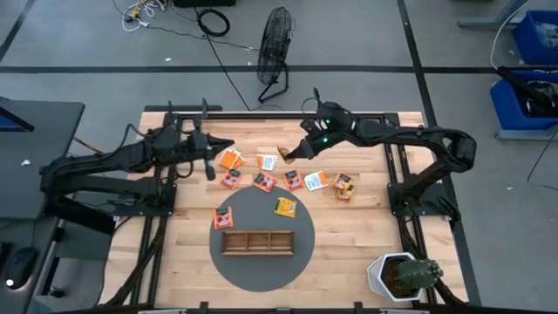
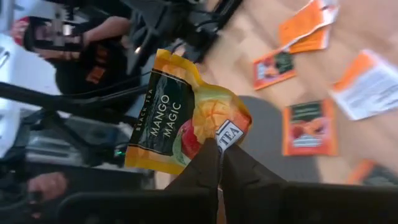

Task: Pick & Place Tea
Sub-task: Put the yellow tea bag into the left section of the wooden organizer

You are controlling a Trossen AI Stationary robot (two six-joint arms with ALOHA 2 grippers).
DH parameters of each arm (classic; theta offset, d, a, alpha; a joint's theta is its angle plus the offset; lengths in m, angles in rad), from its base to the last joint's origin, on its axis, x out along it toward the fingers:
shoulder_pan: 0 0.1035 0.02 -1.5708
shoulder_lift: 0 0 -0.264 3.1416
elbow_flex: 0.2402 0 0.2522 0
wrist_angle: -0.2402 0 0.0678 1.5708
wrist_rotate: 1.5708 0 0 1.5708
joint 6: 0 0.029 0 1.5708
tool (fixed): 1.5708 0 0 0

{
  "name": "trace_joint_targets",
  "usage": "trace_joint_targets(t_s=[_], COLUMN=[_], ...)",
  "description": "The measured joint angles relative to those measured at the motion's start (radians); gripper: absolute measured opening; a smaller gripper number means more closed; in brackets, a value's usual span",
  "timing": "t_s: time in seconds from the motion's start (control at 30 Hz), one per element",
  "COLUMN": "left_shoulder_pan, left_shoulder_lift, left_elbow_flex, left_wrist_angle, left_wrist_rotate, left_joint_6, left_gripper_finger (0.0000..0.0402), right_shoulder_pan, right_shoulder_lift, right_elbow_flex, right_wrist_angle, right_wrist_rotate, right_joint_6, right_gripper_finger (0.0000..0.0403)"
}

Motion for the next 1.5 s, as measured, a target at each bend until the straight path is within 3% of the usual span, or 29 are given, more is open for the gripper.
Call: trace_joint_targets(t_s=[0.2,0.37,0.7,0.83,1.1,1.4,1.5], left_shoulder_pan=[-0.004,-0.033,-0.090,-0.115,-0.150,-0.153,-0.153], left_shoulder_lift=[0.124,0.209,0.314,0.341,0.392,0.454,0.469], left_elbow_flex=[0.000,0.000,-0.001,-0.001,0.000,0.000,0.000], left_wrist_angle=[0.087,0.181,0.279,0.280,0.277,0.315,0.314], left_wrist_rotate=[0.119,0.138,0.137,0.138,0.155,0.162,0.211], left_joint_6=[0.120,0.244,0.309,0.359,0.427,0.434,0.428], left_gripper_finger=[0.0016,0.0032,0.0164,0.0196,0.0192,0.0188,0.0188], right_shoulder_pan=[0.038,0.062,0.101,0.113,0.152,0.196,0.204], right_shoulder_lift=[0.000,0.000,0.044,0.071,0.098,0.098,0.098], right_elbow_flex=[0.000,0.000,0.001,0.001,0.002,0.002,0.002], right_wrist_angle=[-0.009,-0.051,-0.061,-0.008,0.094,0.091,0.091], right_wrist_rotate=[-0.050,-0.051,-0.051,-0.063,-0.080,-0.076,-0.066], right_joint_6=[0.043,0.050,0.126,0.179,0.284,0.300,0.300], right_gripper_finger=[0.0000,0.0000,0.0000,0.0000,0.0000,0.0000,0.0000])
